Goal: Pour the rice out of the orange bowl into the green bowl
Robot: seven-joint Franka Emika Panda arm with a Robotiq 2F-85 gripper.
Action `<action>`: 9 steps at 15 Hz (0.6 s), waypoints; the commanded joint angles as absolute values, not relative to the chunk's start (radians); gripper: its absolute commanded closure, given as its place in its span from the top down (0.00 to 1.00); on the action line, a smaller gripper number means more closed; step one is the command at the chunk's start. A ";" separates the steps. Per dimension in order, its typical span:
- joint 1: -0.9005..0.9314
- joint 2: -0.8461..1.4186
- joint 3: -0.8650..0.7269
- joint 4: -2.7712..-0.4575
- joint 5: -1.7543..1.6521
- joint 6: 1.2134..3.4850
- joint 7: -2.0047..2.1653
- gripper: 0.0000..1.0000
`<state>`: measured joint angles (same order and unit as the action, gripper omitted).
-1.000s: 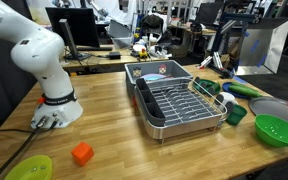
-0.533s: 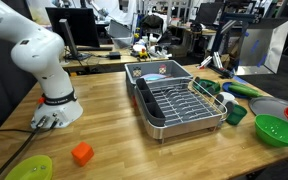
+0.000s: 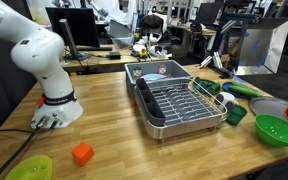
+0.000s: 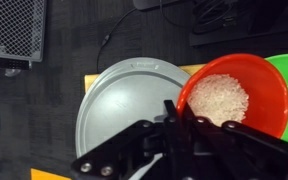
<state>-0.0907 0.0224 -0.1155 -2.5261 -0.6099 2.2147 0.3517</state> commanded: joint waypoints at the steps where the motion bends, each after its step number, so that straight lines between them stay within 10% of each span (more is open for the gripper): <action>1: -0.075 0.056 -0.101 -2.492 -0.697 2.150 0.470 0.02; 9: -0.030 0.111 -0.088 -2.416 -0.794 2.023 0.633 0.02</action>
<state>-0.0403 0.0831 -0.1023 -2.4485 -0.7624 2.0767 0.5958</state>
